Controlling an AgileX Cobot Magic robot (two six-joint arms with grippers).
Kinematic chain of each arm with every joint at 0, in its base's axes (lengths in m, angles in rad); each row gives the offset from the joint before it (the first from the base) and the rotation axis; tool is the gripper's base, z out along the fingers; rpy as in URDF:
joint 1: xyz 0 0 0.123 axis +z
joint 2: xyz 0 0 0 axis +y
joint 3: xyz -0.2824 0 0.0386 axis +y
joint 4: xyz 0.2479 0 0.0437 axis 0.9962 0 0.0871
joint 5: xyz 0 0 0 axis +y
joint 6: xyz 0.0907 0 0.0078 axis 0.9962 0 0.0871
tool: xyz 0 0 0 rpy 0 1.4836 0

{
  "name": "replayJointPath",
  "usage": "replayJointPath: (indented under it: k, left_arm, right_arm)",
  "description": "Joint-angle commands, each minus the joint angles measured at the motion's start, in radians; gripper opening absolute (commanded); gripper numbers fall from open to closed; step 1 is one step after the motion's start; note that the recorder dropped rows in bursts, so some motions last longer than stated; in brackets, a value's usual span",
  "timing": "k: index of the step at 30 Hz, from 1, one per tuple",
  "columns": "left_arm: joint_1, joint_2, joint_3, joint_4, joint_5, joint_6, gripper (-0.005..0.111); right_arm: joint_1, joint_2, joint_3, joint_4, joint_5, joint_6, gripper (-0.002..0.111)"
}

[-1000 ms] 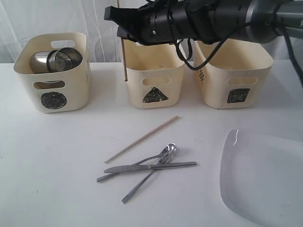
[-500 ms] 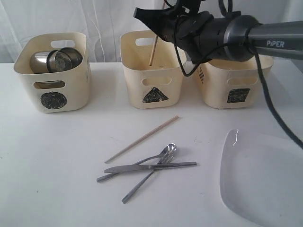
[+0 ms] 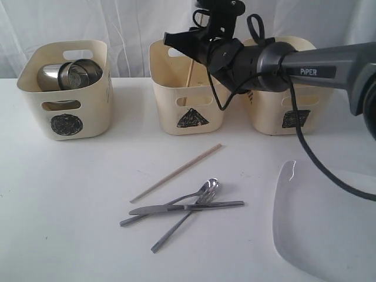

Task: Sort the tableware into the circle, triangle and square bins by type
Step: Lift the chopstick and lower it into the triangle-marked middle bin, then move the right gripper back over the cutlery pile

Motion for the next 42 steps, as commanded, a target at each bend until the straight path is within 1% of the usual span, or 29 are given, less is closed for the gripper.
replayJointPath:
  k: [1, 4, 5, 7, 10, 11, 13, 14, 16, 17, 20, 23, 27, 29, 30, 31, 32, 36, 40, 42]
  left_arm:
    - [-0.001, -0.005, 0.002, -0.008, 0.0, -0.006, 0.0]
    - [-0.001, -0.005, 0.002, -0.008, 0.0, -0.006, 0.0]
    - [-0.001, -0.005, 0.002, -0.008, 0.0, -0.006, 0.0]
    - [-0.001, -0.005, 0.002, -0.008, 0.0, -0.006, 0.0]
    - [-0.001, -0.005, 0.002, -0.008, 0.0, -0.006, 0.0]
    - [-0.001, -0.005, 0.002, -0.008, 0.0, -0.006, 0.0]
    - [-0.001, -0.005, 0.002, -0.008, 0.0, -0.006, 0.0]
    - [-0.001, -0.005, 0.002, -0.008, 0.0, -0.006, 0.0]
    - [-0.001, -0.005, 0.002, -0.008, 0.0, -0.006, 0.0]
    - [-0.001, -0.005, 0.002, -0.008, 0.0, -0.006, 0.0]
    - [-0.001, -0.005, 0.002, -0.008, 0.0, -0.006, 0.0]
    - [-0.001, -0.005, 0.002, -0.008, 0.0, -0.006, 0.0]
    - [-0.001, -0.005, 0.002, -0.008, 0.0, -0.006, 0.0]
    - [-0.001, -0.005, 0.002, -0.008, 0.0, -0.006, 0.0]
    - [-0.001, -0.005, 0.002, -0.008, 0.0, -0.006, 0.0]
    - [-0.001, -0.005, 0.002, -0.008, 0.0, -0.006, 0.0]
    - [-0.001, -0.005, 0.002, -0.008, 0.0, -0.006, 0.0]
    - [-0.001, -0.005, 0.002, -0.008, 0.0, -0.006, 0.0]
    - [-0.001, -0.005, 0.002, -0.008, 0.0, -0.006, 0.0]
    - [-0.001, -0.005, 0.002, -0.008, 0.0, -0.006, 0.0]
  right_arm:
    - [-0.005, -0.003, -0.004, -0.027, -0.014, 0.001, 0.046]
    - [-0.005, -0.028, -0.002, -0.022, 0.032, 0.001, 0.045]
    - [-0.005, -0.041, -0.002, -0.022, 0.086, 0.001, 0.045]
    - [-0.005, -0.087, -0.001, -0.022, 0.213, -0.011, 0.045]
    - [-0.021, -0.168, 0.001, -0.042, 0.487, -0.107, 0.041]
    - [-0.029, -0.193, 0.001, -0.086, 0.624, -0.115, 0.038]
    - [-0.04, -0.229, 0.001, -0.192, 0.836, -0.1, 0.028]
    - [-0.042, -0.254, 0.001, -0.262, 0.956, -0.075, 0.018]
    - [-0.042, -0.274, 0.001, -0.417, 1.149, -0.029, 0.004]
    - [-0.042, -0.282, 0.004, -0.512, 1.258, -0.017, 0.0]
    - [-0.04, -0.312, 0.043, -0.634, 1.389, 0.027, 0.0]
    - [-0.037, -0.369, 0.11, -0.631, 1.416, 0.038, 0.0]
    - [0.012, -0.5, 0.236, -0.633, 1.388, 0.01, 0.0]
    - [0.031, -0.568, 0.312, -0.636, 1.379, 0.0, 0.0]
    - [0.038, -0.614, 0.384, -0.636, 1.372, 0.0, 0.0]
    - [0.038, -0.635, 0.42, -0.636, 1.369, 0.0, 0.0]
    - [0.038, -0.65, 0.49, -0.636, 1.349, -0.007, 0.0]
    - [0.038, -0.643, 0.65, -0.636, 1.297, -0.06, 0.0]
    - [0.038, -0.643, 0.686, -0.636, 1.212, -0.115, 0.001]
    - [0.038, -0.642, 0.686, -0.609, 1.181, -0.179, 0.009]
